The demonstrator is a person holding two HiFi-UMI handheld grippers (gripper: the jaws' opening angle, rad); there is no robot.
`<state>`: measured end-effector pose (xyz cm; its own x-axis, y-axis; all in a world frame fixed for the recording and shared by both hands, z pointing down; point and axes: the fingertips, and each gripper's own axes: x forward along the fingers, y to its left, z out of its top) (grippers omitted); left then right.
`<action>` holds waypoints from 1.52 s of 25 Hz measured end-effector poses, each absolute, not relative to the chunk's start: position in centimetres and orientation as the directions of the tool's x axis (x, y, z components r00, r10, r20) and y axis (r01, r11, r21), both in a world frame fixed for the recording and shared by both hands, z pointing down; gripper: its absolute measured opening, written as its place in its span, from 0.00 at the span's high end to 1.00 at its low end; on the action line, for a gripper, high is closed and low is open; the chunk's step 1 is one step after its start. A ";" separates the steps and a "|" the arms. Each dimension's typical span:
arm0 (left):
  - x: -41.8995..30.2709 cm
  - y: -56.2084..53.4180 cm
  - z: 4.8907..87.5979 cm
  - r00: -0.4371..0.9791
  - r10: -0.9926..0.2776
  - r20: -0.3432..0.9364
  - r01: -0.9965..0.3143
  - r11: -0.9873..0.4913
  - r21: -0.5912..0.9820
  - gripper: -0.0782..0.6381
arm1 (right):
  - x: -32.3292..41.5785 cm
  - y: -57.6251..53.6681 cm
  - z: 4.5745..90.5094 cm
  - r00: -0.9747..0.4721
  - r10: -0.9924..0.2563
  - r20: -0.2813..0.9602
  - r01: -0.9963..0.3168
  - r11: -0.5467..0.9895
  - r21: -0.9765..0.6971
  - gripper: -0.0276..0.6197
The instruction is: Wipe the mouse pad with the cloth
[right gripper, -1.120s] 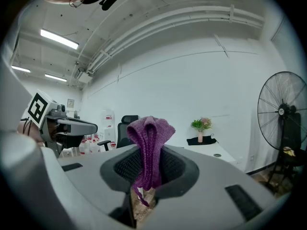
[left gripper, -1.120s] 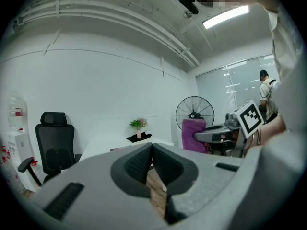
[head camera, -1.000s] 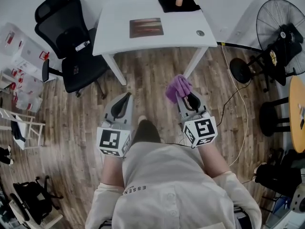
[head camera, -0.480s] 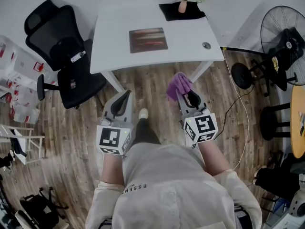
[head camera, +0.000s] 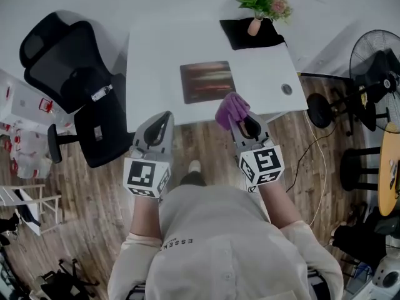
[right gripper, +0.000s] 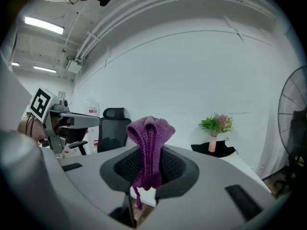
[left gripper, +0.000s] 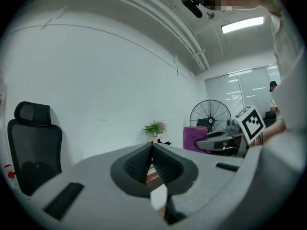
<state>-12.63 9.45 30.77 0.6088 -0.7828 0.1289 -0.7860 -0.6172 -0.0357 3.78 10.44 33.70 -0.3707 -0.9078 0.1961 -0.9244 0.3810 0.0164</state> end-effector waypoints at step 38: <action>-14.1 -16.6 43.2 0.539 -0.782 0.313 -0.836 -0.543 0.083 0.89 | -5.1 -19.1 53.9 -0.571 -0.419 0.706 -0.734 0.646 -0.209 0.82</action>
